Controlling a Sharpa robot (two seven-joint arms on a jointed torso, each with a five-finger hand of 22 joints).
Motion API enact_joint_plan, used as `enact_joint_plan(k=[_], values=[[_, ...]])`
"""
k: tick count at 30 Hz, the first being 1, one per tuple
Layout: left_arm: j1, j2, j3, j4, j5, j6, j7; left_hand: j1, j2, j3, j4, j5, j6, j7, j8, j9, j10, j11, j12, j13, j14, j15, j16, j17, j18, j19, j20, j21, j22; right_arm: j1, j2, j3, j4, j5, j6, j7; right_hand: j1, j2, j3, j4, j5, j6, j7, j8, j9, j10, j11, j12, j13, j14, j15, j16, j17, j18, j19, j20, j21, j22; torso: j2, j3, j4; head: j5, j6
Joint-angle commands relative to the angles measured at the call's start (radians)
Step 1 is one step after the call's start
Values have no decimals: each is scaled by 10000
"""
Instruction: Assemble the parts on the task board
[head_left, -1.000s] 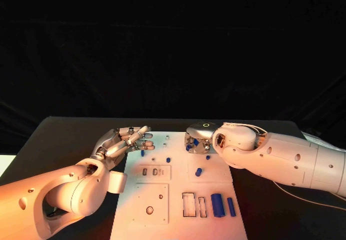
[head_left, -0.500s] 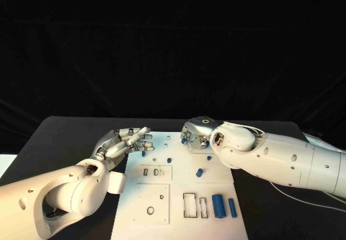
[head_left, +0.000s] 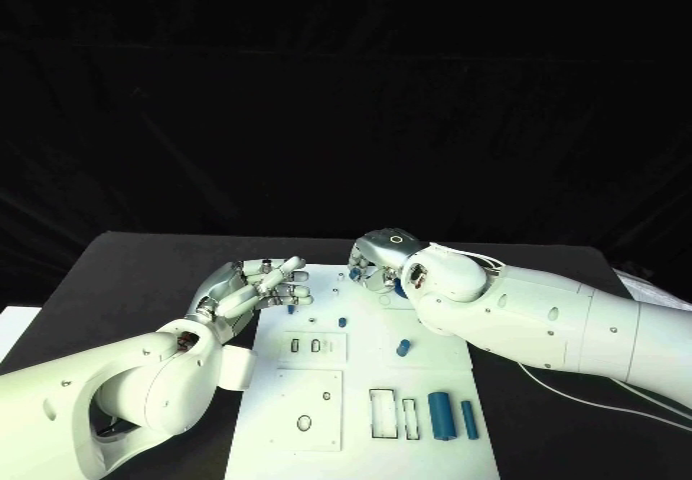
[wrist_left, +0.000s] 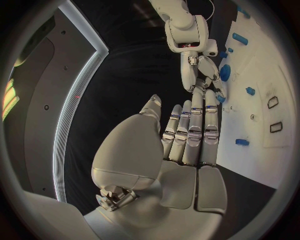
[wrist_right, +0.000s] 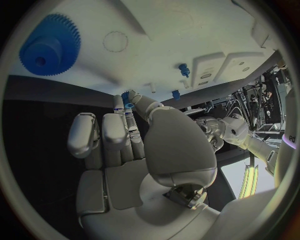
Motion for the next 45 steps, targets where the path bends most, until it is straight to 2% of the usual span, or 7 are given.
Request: enact_joint_plan(k=[1,6,32,35,39,42,45], values=[[11,13,9,24,25,247,31,91,-4,-5,-71,-47,29,32,-40,-13,48,53,-32,-16,42,32,-67,13,175,66,19,23,-7,-1,122,2,-93,-204,-303,-270,63,-7,276,220,76,-4,71,-55,281,-59,-23,-53,-7,224,25,32,-6,-142,22,41,66,16,41,-33,90,-55,4],[12,12,9,24,25,254,24,91,-4,-5,-71,-47,29,32,-40,-13,48,53,-32,-16,42,32,-67,13,175,66,19,23,-7,-2,263,2,-201,-228,-283,-311,61,-11,292,227,100,-2,76,-57,286,-61,-19,-48,-7,223,28,47,7,-144,25,46,74,28,51,-57,132,-90,-4],[13,13,9,46,26,291,-8,93,5,-10,-79,-47,37,30,-48,-12,56,54,-43,-15,28,37,-90,23,173,53,23,12,-13,-20,704,-6,-667,-197,393,-318,-9,-124,307,277,103,-59,107,-103,300,-142,13,-57,-17,179,57,1,-110,-125,-54,75,51,-46,65,-65,138,-67,-111],[13,10,9,49,26,300,-12,93,5,-10,-79,-47,37,30,-48,-12,56,54,-43,-15,28,37,-90,23,173,53,23,12,-13,-21,727,-7,-703,-193,387,-311,-77,-262,300,316,93,-214,176,-197,280,-341,76,-74,-44,95,109,-168,-374,-75,-249,110,-64,-301,57,-70,133,-65,-112],[13,0,9,54,26,305,-19,93,5,-10,-79,-47,37,30,-48,-12,56,54,-43,-15,28,37,-90,23,173,53,23,12,-13,-21,724,-9,-723,-173,222,-307,-277,-688,164,447,-58,-990,379,-275,108,-1168,277,-59,-80,-249,304,-931,-1395,153,-1122,270,-687,-1504,54,-75,127,-63,-123],[13,-9,9,54,26,308,-26,95,8,-17,-88,-48,38,31,-57,-12,58,56,-56,-16,20,40,-107,34,173,44,25,4,-17,-21,666,-10,-678,-166,-36,-324,-275,-925,-97,497,-115,-1590,336,-275,-23,-1621,331,-23,-74,-463,333,-1456,-2089,287,-1583,337,-1072,-2162,57,-75,126,-57,-125],[13,-22,9,48,26,313,-33,95,8,-17,-88,-48,38,31,-57,-12,58,56,-56,-16,20,40,-107,34,173,44,25,4,-17,-21,504,-10,-520,-158,-301,-320,-129,-1001,-374,531,-136,-1855,319,-258,-50,-1996,389,13,-72,-596,370,-1903,-2662,369,-1876,379,-1388,-2650,59,-67,130,-62,-113]])
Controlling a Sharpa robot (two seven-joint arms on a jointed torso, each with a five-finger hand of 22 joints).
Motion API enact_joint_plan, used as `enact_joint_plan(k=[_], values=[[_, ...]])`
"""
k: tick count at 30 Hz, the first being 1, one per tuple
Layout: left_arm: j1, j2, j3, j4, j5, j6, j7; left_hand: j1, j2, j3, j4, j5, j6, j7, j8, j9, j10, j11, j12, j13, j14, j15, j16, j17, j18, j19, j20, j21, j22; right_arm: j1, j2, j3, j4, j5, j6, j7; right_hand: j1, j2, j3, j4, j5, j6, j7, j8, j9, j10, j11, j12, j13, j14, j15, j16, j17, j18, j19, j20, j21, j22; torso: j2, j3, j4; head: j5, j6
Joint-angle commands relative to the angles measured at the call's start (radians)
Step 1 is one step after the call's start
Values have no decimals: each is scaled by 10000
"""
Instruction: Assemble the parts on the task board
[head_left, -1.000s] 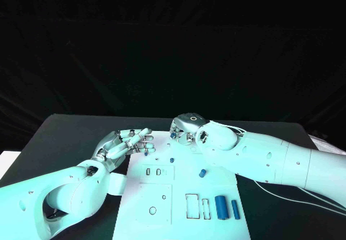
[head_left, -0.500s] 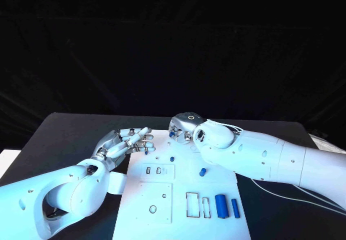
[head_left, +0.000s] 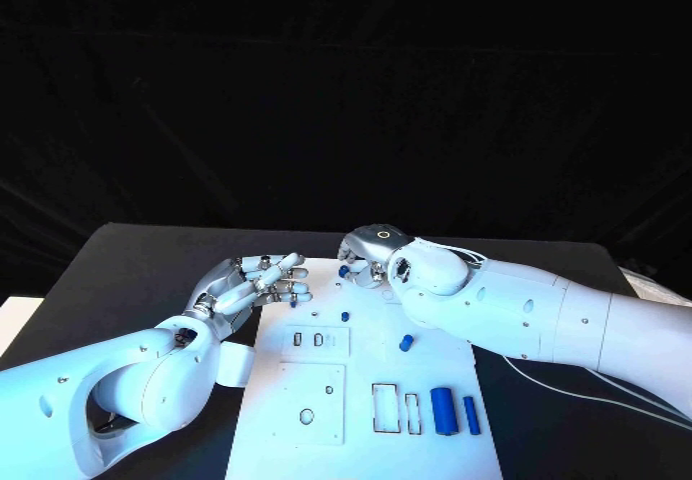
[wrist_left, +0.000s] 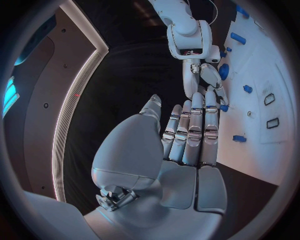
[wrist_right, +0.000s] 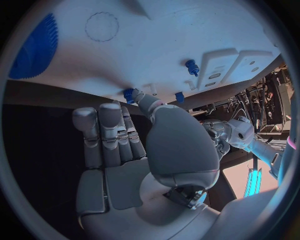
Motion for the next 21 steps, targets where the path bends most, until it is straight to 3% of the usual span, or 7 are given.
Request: enact_joint_plan(k=[1,8,13,15,18,21], values=[[13,-10,9,20,13,221,27,95,8,10,-60,-48,38,32,-58,-12,22,21,-57,-15,20,40,-39,8,174,44,25,4,-16,0,-181,2,193,-92,-464,-80,82,-102,-173,23,-56,-88,-5,-4,-1,-190,38,48,10,-66,17,-242,-314,137,-131,26,-165,-239,-2,12,-2,-4,14],[13,-82,8,10,114,210,22,88,6,-3,-64,-50,33,37,-71,-14,18,25,-72,-17,12,44,-56,18,174,36,27,-3,-20,9,-1180,19,1248,242,-664,-101,310,-16,-321,100,84,194,41,64,73,36,-13,313,46,111,-35,-209,-270,123,35,-5,-190,-206,-26,16,-91,-9,55],[13,-123,7,6,140,232,29,88,6,-3,-64,-50,33,37,-71,-14,18,25,-72,-17,12,44,-56,18,174,36,27,-3,-20,30,-2296,104,2210,1346,-508,-248,281,22,-232,297,355,453,63,67,118,1253,-193,903,214,537,-165,768,953,-110,937,-106,475,1034,-67,37,-206,12,71],[13,-128,7,-5,143,246,31,88,6,-3,-64,-50,33,37,-71,-14,18,25,-72,-17,12,44,-56,18,174,36,27,-3,-20,35,-2669,130,2465,1876,-406,-317,201,-126,-317,358,600,339,90,0,87,1815,-259,1178,365,665,-222,1158,1431,-211,1286,-161,763,1559,-82,41,-248,-2,81],[12,-123,6,-24,147,265,33,84,5,-12,-69,-50,30,40,-81,-15,14,29,-85,-18,9,47,-68,27,174,31,30,-9,-23,38,-3098,151,2698,2330,-143,-430,15,-479,-787,485,1086,159,-50,4,46,2789,-469,1877,877,805,-382,1726,2123,-330,1699,-291,1125,2205,-102,44,-285,-8,80],[11,-118,6,-36,150,279,32,84,5,-12,-69,-50,30,40,-81,-15,14,29,-85,-18,9,47,-68,27,174,31,30,-9,-23,38,-3323,160,2731,2617,214,-518,-36,-614,-1444,652,1190,-33,-150,8,17,3373,-597,2829,1698,1049,-486,2870,3707,-474,2157,-421,1524,2963,-104,54,-315,9,76]])
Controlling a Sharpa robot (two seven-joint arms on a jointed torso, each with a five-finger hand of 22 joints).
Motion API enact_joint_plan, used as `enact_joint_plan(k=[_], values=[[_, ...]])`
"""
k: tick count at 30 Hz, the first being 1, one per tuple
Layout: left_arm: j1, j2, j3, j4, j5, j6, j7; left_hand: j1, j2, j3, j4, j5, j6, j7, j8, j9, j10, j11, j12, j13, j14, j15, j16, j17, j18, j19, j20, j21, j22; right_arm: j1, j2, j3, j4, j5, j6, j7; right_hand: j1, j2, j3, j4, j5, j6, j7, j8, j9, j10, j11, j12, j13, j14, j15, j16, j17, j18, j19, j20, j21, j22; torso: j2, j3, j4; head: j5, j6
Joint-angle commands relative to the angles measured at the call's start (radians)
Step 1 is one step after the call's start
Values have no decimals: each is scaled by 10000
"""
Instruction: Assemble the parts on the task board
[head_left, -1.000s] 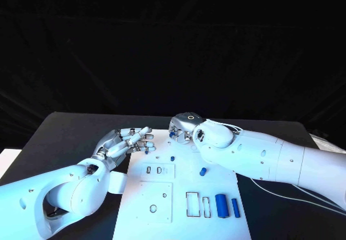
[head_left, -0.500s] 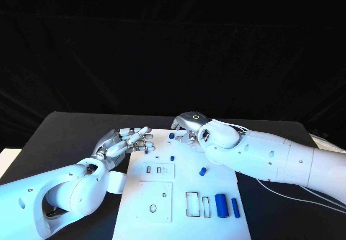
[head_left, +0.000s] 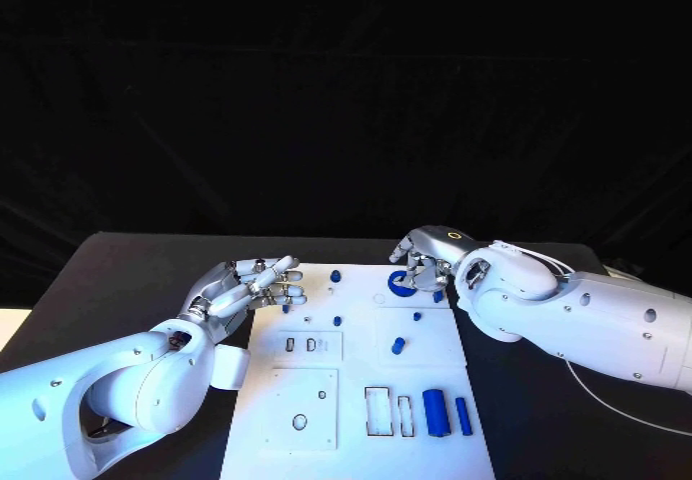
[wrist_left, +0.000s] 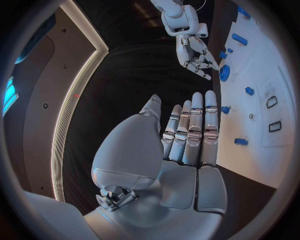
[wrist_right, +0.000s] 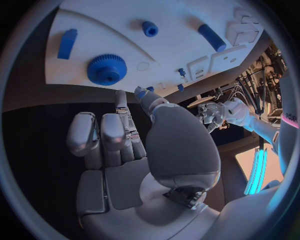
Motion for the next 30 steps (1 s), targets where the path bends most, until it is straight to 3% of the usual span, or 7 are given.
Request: enact_joint_plan(k=[1,2,3,5,8,30], values=[[10,18,7,-5,54,246,56,85,5,-12,-69,-50,30,40,-41,-15,15,29,-48,-9,9,47,-68,8,174,31,30,-9,-13,2,-128,11,50,1012,684,-307,14,-79,-589,152,82,-160,-55,-5,-13,340,-113,1065,1001,601,-90,1010,1411,-202,359,-90,320,605,-19,15,-68,13,-1],[10,25,7,-8,55,252,55,85,5,-12,-69,-50,30,40,-41,-15,15,29,-48,-9,9,47,-68,8,174,31,30,-9,-13,1,-164,13,22,1016,793,-323,49,-54,-821,215,118,-206,-61,-2,-13,439,-115,2344,2360,655,-86,1379,1953,-232,457,-107,413,776,-17,24,-70,8,-17],[9,30,7,-12,55,259,53,85,5,-12,-69,-50,30,40,-41,-15,15,29,-48,-9,9,47,-68,8,174,31,30,-9,-13,0,-189,14,-16,997,880,-335,386,164,-1434,396,210,-247,-29,39,13,-93,-70,4459,4738,649,-176,1891,2644,-307,565,-25,560,1018,-15,29,-68,-7,-21],[9,38,7,-17,56,275,46,85,6,-12,-69,-50,30,40,-42,-15,15,29,-49,-9,9,47,-68,9,174,31,30,-9,-13,-6,-206,15,-112,948,1004,-352,693,371,-1942,736,216,-285,9,6,39,-404,-99,6455,6974,642,33,2249,3191,-342,671,21,705,1296,-16,22,-61,-44,-8],[8,44,7,-28,57,294,40,88,9,-12,-73,-49,32,38,-44,-14,16,28,-53,-9,9,47,-72,13,174,29,31,-11,-14,-19,-186,15,-261,901,1088,-360,807,426,-2291,1130,186,-285,102,21,70,-455,30,7466,8212,668,60,2458,3534,-357,745,82,804,1488,-15,13,-59,-41,-21],[6,81,6,-77,57,335,8,103,23,-10,-88,-45,38,34,-51,-13,22,27,-64,-8,10,47,-85,26,175,26,32,-16,-17,-46,385,17,-1014,804,1364,-435,1055,710,-2329,1359,341,-143,71,79,131,-19,72,8753,9722,746,113,2747,4062,-428,976,103,998,1909,-9,4,-38,-26,-104]])
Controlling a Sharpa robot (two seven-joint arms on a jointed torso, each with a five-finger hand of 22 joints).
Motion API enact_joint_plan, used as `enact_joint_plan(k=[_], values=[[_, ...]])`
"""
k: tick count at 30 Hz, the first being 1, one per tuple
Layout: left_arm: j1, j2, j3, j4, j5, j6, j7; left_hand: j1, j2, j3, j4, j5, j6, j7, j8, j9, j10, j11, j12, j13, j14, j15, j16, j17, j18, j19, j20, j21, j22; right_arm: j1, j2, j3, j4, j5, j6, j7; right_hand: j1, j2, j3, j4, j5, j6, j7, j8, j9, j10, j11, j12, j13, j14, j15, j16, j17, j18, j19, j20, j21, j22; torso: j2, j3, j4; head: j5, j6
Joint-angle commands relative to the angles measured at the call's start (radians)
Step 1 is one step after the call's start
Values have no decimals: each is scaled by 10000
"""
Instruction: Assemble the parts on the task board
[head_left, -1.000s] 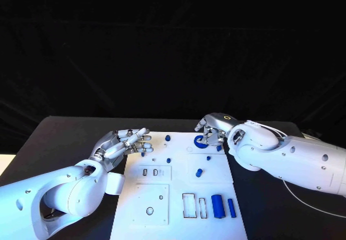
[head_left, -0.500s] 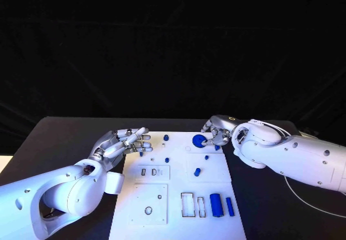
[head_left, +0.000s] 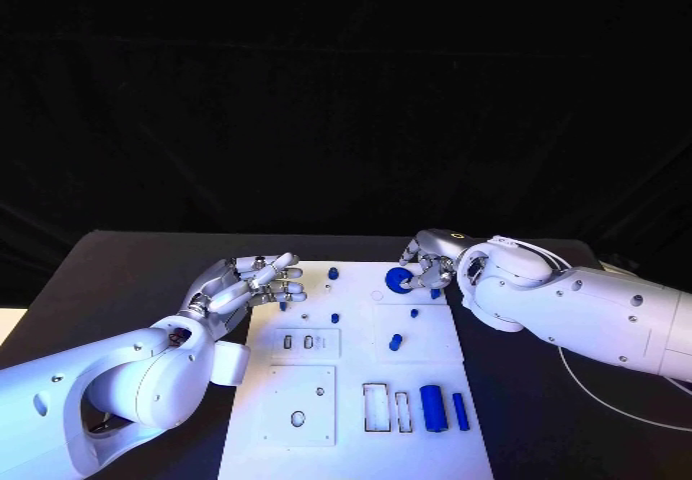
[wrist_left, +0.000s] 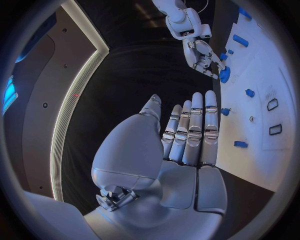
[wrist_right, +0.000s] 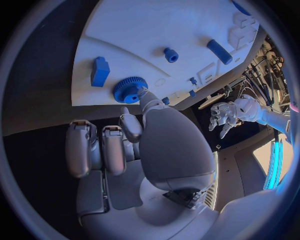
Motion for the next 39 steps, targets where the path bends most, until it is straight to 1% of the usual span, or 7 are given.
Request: enact_joint_plan(k=[1,14,21,24,29,33,39], values=[[8,29,7,6,23,227,32,102,23,19,-60,-45,38,35,-51,-14,22,27,-64,-9,10,47,-45,14,175,26,32,-16,-9,-9,63,4,-103,-37,373,-120,83,72,-8,55,31,100,-18,46,20,114,12,135,141,740,84,50,984,-131,85,14,77,62,3,-2,15,2,-27],[7,36,7,-18,23,232,5,120,35,23,-76,-43,41,33,-59,-13,25,26,-74,-9,11,47,-56,25,176,24,33,-19,-11,-99,278,2,-362,19,821,-98,84,122,-21,68,20,209,-36,87,46,199,3,350,387,751,79,89,1057,-140,110,14,102,113,3,0,2,15,-79],[5,49,6,-50,23,237,-12,132,45,28,-88,-41,44,33,-64,-13,28,25,-82,-9,12,47,-64,33,177,23,34,-21,-13,-126,316,2,-503,10,857,-134,208,340,78,6,45,422,-67,153,89,300,-24,607,700,758,57,128,1126,-149,132,-1,131,170,0,-9,10,10,-103],[4,59,5,-63,23,249,-26,132,45,28,-88,-41,44,33,-64,-13,28,25,-82,-9,12,47,-64,33,177,23,34,-21,-13,-130,330,2,-531,-141,711,-128,388,543,269,-88,10,646,-115,238,131,344,-72,704,826,755,25,130,1127,-152,142,-18,143,195,2,-5,13,0,-93],[2,68,3,-82,23,270,-38,152,64,35,-105,-39,49,33,-72,-12,33,24,-94,-9,16,46,-76,47,179,23,35,-24,-15,-154,344,2,-413,-861,-61,-79,1055,928,970,-600,-533,1511,-427,638,333,769,-339,1400,1542,775,-189,184,1239,-227,385,-179,292,565,-2,-3,12,-6,-88],[-1,77,2,-89,23,265,-41,158,72,38,-111,-39,51,32,-75,-12,36,24,-97,-9,17,45,-79,52,180,23,35,-25,-15,-186,344,3,-147,-1468,-776,-51,1102,967,1304,-815,-592,1703,-509,696,406,917,-413,1610,1777,786,-268,212,1300,-269,508,-281,368,753,-6,-3,22,-18,-82],[-9,73,-3,-102,20,235,-45,176,88,45,-127,-41,53,33,-83,-12,40,23,-108,-9,25,43,-87,65,182,27,34,-25,-17,-204,252,4,313,-1552,-980,-48,651,802,1501,-709,-411,1652,-494,572,409,903,-404,1534,1762,784,-266,207,1296,-274,511,-301,378,773,-11,-11,22,-4,36]])
